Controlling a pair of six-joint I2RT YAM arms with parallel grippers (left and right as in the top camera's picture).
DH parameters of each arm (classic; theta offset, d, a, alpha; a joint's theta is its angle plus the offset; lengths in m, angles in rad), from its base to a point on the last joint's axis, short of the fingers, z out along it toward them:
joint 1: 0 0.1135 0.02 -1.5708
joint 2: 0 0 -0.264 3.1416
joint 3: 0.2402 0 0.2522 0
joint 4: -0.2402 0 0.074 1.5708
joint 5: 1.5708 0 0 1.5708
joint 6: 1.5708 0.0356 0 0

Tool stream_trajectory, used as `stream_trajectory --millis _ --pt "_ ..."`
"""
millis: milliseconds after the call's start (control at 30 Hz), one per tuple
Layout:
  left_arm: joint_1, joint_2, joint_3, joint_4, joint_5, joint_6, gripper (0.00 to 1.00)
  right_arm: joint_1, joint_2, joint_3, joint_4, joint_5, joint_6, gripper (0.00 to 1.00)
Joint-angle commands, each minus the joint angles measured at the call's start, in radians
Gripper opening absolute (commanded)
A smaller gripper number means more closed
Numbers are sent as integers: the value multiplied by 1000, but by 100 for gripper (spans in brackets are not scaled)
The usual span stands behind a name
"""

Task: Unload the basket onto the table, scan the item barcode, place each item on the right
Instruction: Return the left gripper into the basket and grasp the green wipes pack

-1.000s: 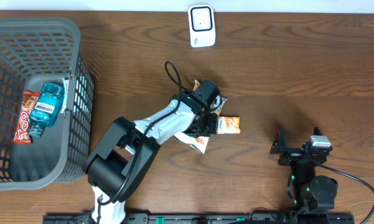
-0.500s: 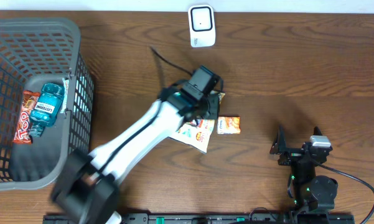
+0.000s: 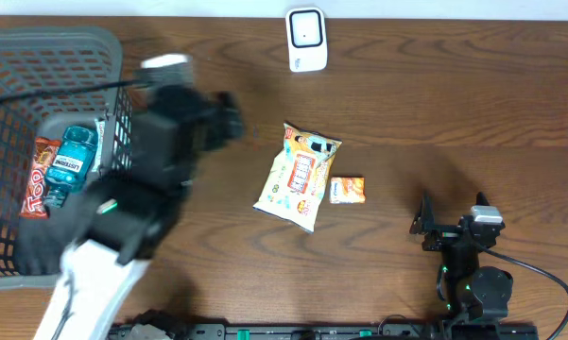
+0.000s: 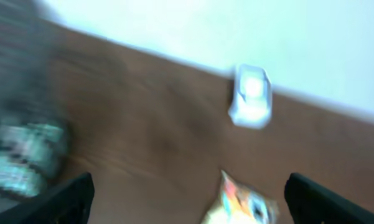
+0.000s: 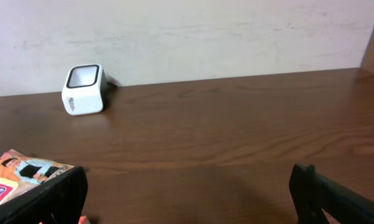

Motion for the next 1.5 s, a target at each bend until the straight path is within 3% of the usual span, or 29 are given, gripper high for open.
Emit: stream_trajectory --millis 0,233,467,567,967,1167,1467 --pt "133 -69 9 -5 -57 18 98 -19 -6 -1 -3 -2 -10 99" --pt "424 -75 9 -66 -57 3 98 -19 -6 -1 -3 -2 -10 99" --pt "668 46 9 -170 -56 -285 98 -19 -6 -1 -3 -2 -10 99" --pt "721 116 9 -195 -55 -338 98 -19 -6 -1 -3 -2 -10 99" --pt "752 485 8 -114 211 -354 98 -19 -6 -2 -3 -2 -10 99" --pt "752 634 8 -105 218 -356 98 -19 -6 -1 -3 -2 -10 99" --pt "752 717 8 -80 237 -355 97 -19 -6 -1 -3 -2 -10 99"
